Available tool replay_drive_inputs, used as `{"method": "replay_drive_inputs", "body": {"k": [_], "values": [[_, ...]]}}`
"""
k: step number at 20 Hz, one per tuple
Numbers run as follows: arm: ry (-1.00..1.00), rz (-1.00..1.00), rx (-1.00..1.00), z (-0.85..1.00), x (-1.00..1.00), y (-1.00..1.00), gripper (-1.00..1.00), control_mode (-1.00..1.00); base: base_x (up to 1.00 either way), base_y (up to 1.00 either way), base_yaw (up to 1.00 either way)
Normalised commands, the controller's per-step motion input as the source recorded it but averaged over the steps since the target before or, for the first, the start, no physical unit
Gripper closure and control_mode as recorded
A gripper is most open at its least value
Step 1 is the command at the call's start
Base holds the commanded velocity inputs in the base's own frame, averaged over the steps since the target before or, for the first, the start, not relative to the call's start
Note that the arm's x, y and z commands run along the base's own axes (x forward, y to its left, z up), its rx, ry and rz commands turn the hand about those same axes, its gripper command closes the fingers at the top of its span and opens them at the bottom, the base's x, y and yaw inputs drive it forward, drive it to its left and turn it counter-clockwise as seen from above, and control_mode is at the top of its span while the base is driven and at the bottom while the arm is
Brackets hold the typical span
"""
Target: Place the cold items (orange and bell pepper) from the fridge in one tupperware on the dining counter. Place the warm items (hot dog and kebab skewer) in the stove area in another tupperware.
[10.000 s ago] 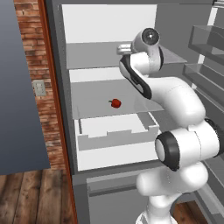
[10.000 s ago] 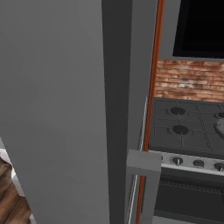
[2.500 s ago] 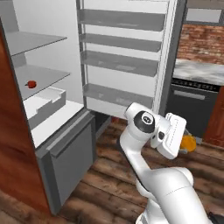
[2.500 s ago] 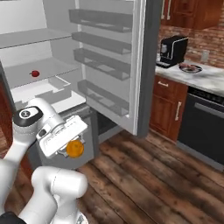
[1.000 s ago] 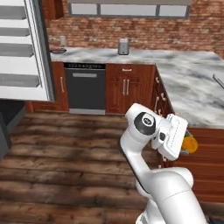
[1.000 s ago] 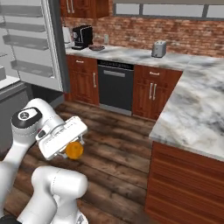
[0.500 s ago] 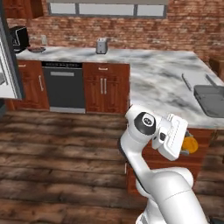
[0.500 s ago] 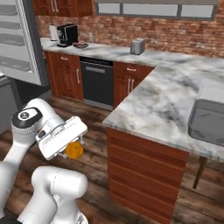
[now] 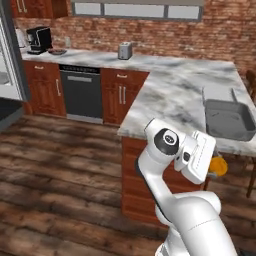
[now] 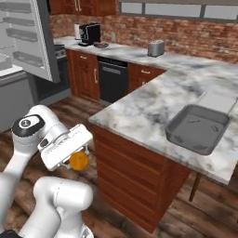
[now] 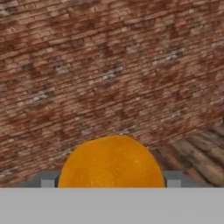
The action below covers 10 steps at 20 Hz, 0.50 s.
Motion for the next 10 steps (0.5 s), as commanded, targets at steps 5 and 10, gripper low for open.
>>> {"method": "replay_drive_inputs", "body": {"k": [5, 10], "values": [[0.00, 0.00, 0.00, 0.00, 0.00, 0.00, 1.00, 1.00, -0.07, -1.00, 0.49], [0.00, 0.00, 0.00, 0.00, 0.00, 0.00, 1.00, 1.00, -0.37, -1.00, 0.55]]}}
